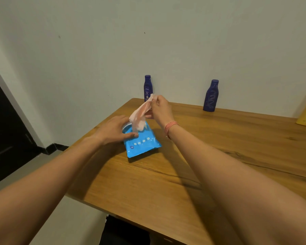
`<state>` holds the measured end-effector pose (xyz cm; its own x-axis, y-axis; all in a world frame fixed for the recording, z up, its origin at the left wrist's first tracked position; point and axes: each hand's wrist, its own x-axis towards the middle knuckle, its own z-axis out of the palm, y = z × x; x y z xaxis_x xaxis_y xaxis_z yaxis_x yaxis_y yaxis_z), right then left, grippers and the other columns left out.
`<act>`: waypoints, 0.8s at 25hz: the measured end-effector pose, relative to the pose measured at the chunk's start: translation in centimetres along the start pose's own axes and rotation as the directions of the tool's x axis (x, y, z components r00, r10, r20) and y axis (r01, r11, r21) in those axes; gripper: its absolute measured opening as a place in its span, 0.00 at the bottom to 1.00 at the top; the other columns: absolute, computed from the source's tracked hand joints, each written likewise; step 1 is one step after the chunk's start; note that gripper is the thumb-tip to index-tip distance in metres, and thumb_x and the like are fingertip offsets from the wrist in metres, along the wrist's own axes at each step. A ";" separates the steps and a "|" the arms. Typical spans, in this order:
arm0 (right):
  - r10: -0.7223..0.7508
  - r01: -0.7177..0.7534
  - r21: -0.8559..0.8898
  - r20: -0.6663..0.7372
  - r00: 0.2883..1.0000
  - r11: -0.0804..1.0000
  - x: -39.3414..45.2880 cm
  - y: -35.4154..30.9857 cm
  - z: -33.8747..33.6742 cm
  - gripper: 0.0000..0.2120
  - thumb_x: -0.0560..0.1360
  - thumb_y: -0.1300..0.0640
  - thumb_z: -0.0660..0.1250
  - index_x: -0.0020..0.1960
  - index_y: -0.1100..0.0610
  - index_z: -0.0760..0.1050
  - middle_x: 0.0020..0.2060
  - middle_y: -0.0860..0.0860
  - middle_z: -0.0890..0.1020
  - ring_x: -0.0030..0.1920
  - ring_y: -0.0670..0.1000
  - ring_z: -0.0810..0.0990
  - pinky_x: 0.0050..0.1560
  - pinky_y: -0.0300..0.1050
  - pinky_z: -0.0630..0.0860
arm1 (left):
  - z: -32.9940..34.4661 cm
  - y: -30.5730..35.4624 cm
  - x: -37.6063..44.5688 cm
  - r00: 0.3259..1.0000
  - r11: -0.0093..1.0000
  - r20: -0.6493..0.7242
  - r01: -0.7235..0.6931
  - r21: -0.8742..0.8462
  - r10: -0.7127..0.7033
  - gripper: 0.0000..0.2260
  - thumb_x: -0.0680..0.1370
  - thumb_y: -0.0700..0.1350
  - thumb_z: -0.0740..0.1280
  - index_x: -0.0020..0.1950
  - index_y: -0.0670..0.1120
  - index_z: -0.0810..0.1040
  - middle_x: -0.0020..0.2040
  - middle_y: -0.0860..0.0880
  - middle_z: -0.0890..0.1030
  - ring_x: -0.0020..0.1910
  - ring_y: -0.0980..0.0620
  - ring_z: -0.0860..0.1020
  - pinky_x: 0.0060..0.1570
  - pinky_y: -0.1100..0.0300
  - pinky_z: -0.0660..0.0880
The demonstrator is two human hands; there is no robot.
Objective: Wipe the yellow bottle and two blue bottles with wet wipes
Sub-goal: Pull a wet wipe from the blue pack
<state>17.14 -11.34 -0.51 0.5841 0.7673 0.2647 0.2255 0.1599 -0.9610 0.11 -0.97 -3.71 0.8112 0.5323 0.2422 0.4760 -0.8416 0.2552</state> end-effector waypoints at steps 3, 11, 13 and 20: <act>0.007 -0.006 0.041 -0.014 1.000 0.999 0.4 -0.8 -1.2 0.09 0.84 0.54 0.53 0.57 0.56 0.70 0.52 0.58 0.81 0.40 0.53 0.85 0.31 0.42 0.81 | -0.6 -0.4 0.2 0.997 0.999 0.073 -0.015 0.050 0.011 0.30 0.72 0.63 0.70 0.72 0.54 0.70 0.68 0.53 0.76 0.62 0.54 0.73 0.56 0.58 0.72; 0.031 -0.023 0.133 -0.059 0.998 0.991 0.2 -0.7 -6.3 0.14 0.84 0.51 0.53 0.61 0.59 0.68 0.50 0.59 0.80 0.34 0.50 0.85 0.30 0.40 0.80 | -4.0 -4.1 0.0 0.981 0.976 0.188 0.009 0.216 -0.051 0.18 0.73 0.59 0.72 0.61 0.65 0.74 0.69 0.54 0.74 0.65 0.52 0.71 0.60 0.51 0.72; 0.063 -0.048 0.227 -0.058 0.996 0.973 -0.2 -0.7 -8.3 0.14 0.84 0.52 0.55 0.62 0.61 0.68 0.51 0.62 0.79 0.38 0.53 0.83 0.31 0.41 0.81 | -4.6 -4.4 -0.1 0.979 0.983 0.189 0.036 0.178 -0.070 0.17 0.73 0.59 0.72 0.59 0.66 0.72 0.67 0.53 0.74 0.63 0.53 0.70 0.58 0.53 0.69; 0.190 -0.142 0.442 -0.066 0.980 0.886 -2.8 0.9 -16.6 0.07 0.83 0.60 0.56 0.59 0.61 0.68 0.41 0.56 0.80 0.36 0.50 0.84 0.34 0.42 0.83 | -0.6 7.3 3.2 0.983 0.979 -0.004 -0.182 -0.095 0.183 0.17 0.78 0.50 0.68 0.63 0.65 0.71 0.62 0.55 0.77 0.59 0.56 0.75 0.55 0.58 0.72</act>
<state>28.63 -23.69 -0.77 0.6663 0.7411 0.0821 -0.2277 0.3071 -0.9240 5.99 -5.36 -0.47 0.8830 0.3701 0.2886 0.2860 -0.9119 0.2943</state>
